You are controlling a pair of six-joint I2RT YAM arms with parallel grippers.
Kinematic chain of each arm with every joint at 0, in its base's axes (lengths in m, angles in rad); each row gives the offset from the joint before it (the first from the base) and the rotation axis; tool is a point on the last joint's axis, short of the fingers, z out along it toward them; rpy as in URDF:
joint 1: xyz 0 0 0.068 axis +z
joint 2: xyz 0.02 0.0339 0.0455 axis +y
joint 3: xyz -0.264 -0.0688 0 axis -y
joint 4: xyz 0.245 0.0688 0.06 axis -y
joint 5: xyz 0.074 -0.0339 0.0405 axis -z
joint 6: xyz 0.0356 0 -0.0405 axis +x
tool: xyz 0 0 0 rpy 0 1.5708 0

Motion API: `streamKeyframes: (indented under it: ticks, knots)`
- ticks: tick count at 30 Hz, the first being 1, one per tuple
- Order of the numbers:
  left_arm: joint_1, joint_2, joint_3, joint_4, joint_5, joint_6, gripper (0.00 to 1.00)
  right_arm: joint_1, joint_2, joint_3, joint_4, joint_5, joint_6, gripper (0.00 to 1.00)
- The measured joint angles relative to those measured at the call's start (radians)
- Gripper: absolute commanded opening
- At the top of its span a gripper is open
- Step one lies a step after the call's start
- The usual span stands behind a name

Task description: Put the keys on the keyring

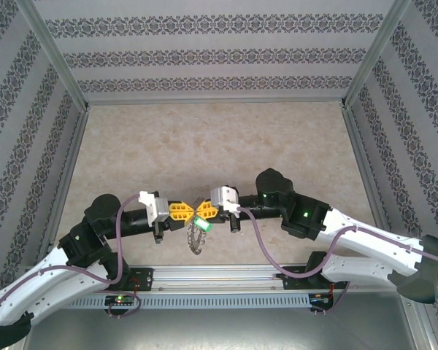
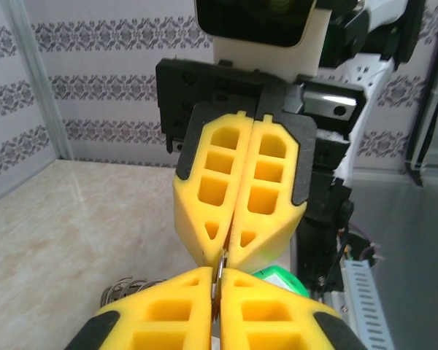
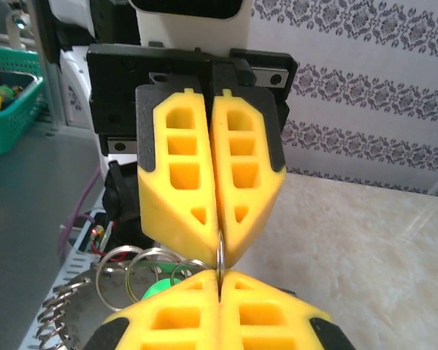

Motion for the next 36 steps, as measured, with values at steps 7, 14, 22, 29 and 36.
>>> streamKeyframes:
  ticks: [7,14,22,29,36]
  knots:
    - [-0.002,0.086,0.097,-0.146,-0.047,0.068,0.00,0.000,0.053,0.109,-0.187,0.063,-0.071,0.00]
    - [-0.007,0.118,0.116,-0.191,-0.056,0.091,0.00,0.003,0.062,0.124,-0.259,0.101,-0.119,0.02]
    - [-0.006,0.027,0.008,-0.016,-0.004,0.017,0.00,0.009,0.012,0.084,-0.200,0.057,-0.107,0.20]
    - [-0.006,0.023,-0.062,0.150,0.060,-0.060,0.00,0.009,-0.007,0.070,-0.166,0.023,-0.083,0.17]
    - [-0.006,0.008,-0.088,0.206,0.072,-0.089,0.00,0.009,-0.013,0.070,-0.155,0.014,-0.064,0.00]
